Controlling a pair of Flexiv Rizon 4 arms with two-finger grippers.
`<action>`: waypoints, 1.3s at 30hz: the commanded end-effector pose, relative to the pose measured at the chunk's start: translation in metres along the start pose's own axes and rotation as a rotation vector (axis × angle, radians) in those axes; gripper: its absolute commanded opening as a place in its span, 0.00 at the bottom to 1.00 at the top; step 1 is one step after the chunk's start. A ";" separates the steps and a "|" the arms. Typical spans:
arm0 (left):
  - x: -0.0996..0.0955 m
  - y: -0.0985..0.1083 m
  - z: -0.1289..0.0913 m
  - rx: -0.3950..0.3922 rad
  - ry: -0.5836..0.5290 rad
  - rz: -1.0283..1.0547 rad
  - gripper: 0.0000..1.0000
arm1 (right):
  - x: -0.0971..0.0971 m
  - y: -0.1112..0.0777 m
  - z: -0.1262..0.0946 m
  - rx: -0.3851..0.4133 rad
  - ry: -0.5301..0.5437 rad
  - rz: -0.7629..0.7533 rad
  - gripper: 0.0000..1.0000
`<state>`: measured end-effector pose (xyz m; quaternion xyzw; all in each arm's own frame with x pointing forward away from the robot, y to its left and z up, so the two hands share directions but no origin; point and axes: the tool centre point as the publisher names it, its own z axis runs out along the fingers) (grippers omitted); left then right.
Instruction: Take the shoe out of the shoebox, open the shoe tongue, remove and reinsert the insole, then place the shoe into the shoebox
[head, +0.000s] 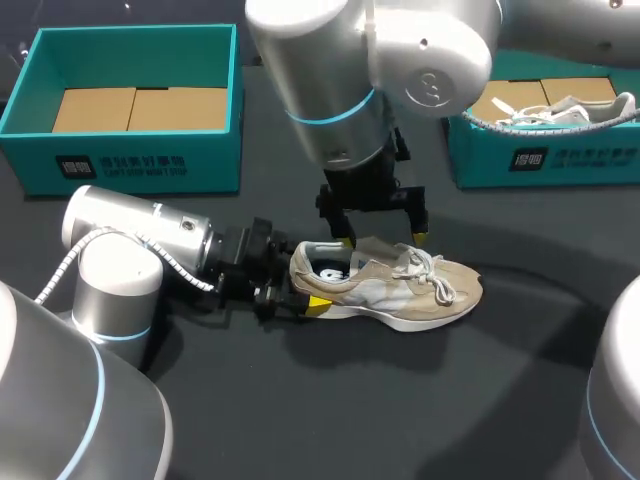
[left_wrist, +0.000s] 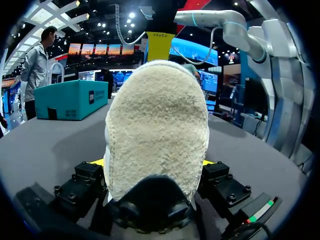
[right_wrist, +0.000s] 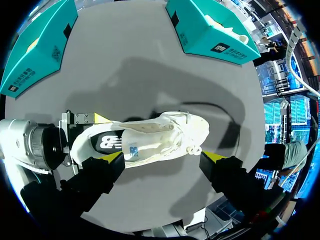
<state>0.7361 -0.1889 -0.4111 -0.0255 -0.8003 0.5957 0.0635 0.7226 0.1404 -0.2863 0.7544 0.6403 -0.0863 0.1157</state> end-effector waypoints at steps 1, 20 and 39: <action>0.000 0.002 0.002 0.001 -0.001 0.000 0.00 | 0.016 -0.013 0.008 -0.037 -0.057 0.067 1.00; 0.000 0.002 0.002 0.001 -0.001 0.000 0.00 | 0.035 -0.014 0.040 -0.079 -0.128 0.067 1.00; 0.000 0.002 0.002 0.001 -0.001 0.000 0.00 | 0.022 0.003 0.075 -0.138 -0.179 0.118 1.00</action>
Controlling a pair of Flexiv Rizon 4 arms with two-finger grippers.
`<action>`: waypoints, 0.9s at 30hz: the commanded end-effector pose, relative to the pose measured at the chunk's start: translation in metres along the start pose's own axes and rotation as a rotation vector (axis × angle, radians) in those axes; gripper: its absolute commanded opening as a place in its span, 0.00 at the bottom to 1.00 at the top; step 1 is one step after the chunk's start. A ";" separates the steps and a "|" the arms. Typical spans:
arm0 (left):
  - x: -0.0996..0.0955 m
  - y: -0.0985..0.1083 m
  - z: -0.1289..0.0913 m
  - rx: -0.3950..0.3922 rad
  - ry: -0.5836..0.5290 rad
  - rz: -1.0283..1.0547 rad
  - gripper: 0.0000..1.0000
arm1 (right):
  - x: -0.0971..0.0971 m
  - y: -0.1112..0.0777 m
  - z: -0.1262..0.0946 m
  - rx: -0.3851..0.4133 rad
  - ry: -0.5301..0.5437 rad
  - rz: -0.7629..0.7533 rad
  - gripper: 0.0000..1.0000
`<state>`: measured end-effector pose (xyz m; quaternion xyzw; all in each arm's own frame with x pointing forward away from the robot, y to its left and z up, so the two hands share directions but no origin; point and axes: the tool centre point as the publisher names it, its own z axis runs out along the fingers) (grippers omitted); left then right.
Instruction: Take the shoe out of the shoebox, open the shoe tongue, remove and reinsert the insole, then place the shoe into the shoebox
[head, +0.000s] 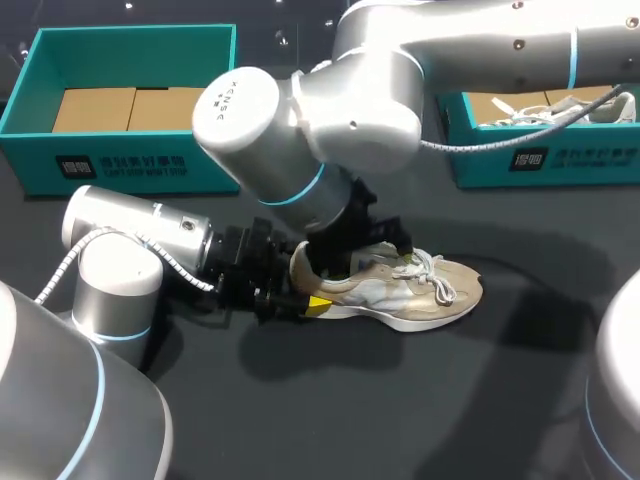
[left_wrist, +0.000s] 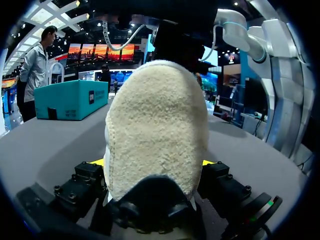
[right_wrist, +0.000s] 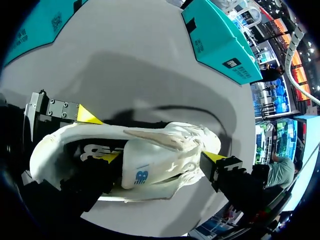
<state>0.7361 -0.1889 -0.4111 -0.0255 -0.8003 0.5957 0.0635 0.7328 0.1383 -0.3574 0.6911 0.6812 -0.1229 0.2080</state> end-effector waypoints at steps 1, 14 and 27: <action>0.000 0.002 0.002 0.001 -0.001 0.000 0.00 | 0.002 -0.003 0.005 0.001 -0.021 0.261 1.00; 0.000 0.002 0.002 0.001 -0.001 0.000 0.00 | -0.020 -0.006 -0.009 0.002 -0.051 0.309 1.00; 0.000 0.002 0.002 0.001 -0.001 0.000 0.00 | -0.029 -0.007 -0.014 0.060 -0.009 0.322 0.49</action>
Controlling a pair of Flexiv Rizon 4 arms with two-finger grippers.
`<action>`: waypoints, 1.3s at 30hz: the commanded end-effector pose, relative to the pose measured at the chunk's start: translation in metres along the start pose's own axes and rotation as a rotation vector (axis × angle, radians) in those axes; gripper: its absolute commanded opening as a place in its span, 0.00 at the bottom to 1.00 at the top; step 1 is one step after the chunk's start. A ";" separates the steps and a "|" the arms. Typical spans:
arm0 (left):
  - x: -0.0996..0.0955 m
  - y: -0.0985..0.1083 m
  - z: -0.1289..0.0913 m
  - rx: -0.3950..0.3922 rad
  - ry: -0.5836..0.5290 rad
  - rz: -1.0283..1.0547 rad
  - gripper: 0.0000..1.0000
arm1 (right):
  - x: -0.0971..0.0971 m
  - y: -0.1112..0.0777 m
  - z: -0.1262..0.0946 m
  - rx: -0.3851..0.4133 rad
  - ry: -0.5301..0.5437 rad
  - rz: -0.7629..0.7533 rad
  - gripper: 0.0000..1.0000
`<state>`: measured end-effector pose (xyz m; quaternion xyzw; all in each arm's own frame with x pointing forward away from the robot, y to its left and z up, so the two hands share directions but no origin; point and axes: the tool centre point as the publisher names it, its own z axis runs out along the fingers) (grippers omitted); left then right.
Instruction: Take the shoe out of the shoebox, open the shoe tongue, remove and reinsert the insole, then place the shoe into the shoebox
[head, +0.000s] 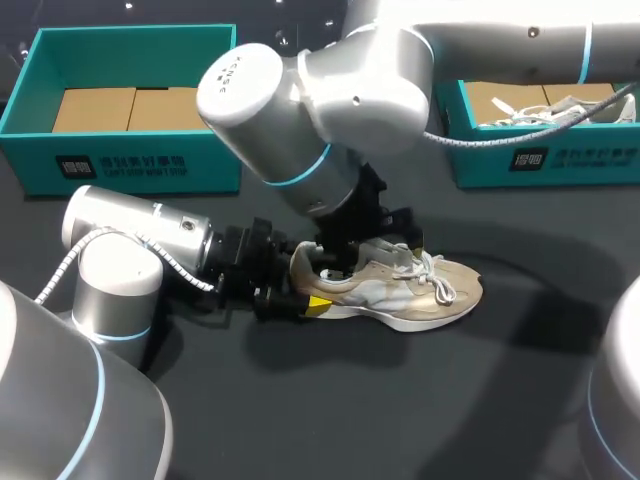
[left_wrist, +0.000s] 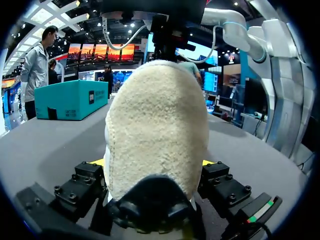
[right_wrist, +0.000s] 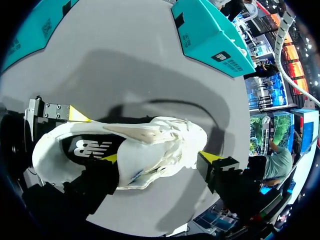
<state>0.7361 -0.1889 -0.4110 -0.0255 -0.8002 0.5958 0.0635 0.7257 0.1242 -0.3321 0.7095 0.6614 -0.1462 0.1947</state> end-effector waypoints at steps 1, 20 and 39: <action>0.000 0.002 0.002 0.001 -0.001 0.000 0.00 | -0.004 -0.002 0.003 0.004 0.019 0.276 0.45; 0.000 0.002 0.002 0.001 -0.001 0.000 0.00 | -0.025 0.012 -0.010 -0.003 0.229 -0.096 0.00; 0.000 0.002 0.002 0.001 -0.001 0.000 0.00 | -0.049 0.012 -0.001 0.023 0.305 -0.293 0.00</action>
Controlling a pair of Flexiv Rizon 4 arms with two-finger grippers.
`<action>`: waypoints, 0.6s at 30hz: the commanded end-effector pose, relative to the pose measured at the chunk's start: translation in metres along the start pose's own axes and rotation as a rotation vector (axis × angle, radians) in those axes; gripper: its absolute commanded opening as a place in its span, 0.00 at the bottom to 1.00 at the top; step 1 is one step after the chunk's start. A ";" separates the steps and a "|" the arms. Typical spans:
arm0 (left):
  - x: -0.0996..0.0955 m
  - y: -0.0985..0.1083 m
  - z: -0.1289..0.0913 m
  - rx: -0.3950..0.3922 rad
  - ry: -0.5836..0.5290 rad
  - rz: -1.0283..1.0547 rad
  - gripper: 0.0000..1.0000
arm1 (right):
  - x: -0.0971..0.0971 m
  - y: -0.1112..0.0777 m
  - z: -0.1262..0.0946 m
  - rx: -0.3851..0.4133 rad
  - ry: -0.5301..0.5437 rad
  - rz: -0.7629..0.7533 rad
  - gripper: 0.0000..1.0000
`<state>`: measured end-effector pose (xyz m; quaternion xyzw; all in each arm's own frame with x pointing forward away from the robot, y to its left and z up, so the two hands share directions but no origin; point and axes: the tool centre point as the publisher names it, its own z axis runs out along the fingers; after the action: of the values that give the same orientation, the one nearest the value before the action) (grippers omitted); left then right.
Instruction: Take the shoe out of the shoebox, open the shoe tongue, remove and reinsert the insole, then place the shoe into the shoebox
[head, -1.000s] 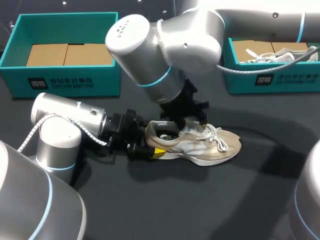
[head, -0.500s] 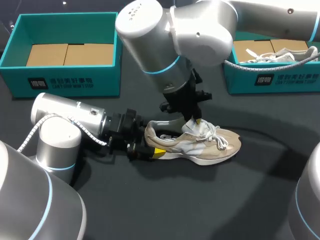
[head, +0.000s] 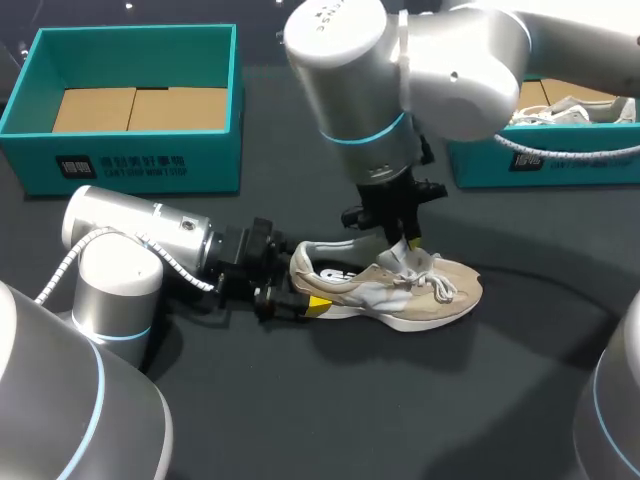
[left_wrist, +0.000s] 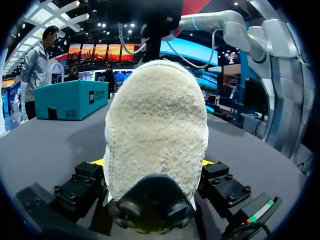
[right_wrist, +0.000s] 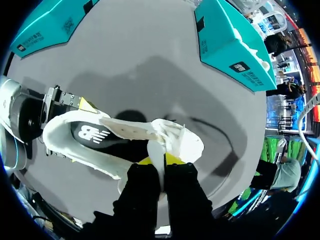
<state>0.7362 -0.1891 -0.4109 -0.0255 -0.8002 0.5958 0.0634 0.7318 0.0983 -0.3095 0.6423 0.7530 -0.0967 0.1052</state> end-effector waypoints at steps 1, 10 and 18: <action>0.001 0.002 0.002 0.001 -0.001 0.000 0.00 | -0.020 -0.001 0.005 0.015 0.103 -0.088 0.00; 0.001 0.002 0.002 0.001 -0.001 0.000 0.00 | -0.044 -0.003 0.021 0.004 0.120 -0.142 0.00; 0.001 0.002 0.002 0.001 -0.001 0.000 0.00 | -0.054 -0.005 0.040 -0.054 0.095 -0.184 0.31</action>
<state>0.7362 -0.1893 -0.4109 -0.0254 -0.8003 0.5957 0.0634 0.7414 0.0448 -0.3258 0.5689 0.8131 -0.0821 0.0921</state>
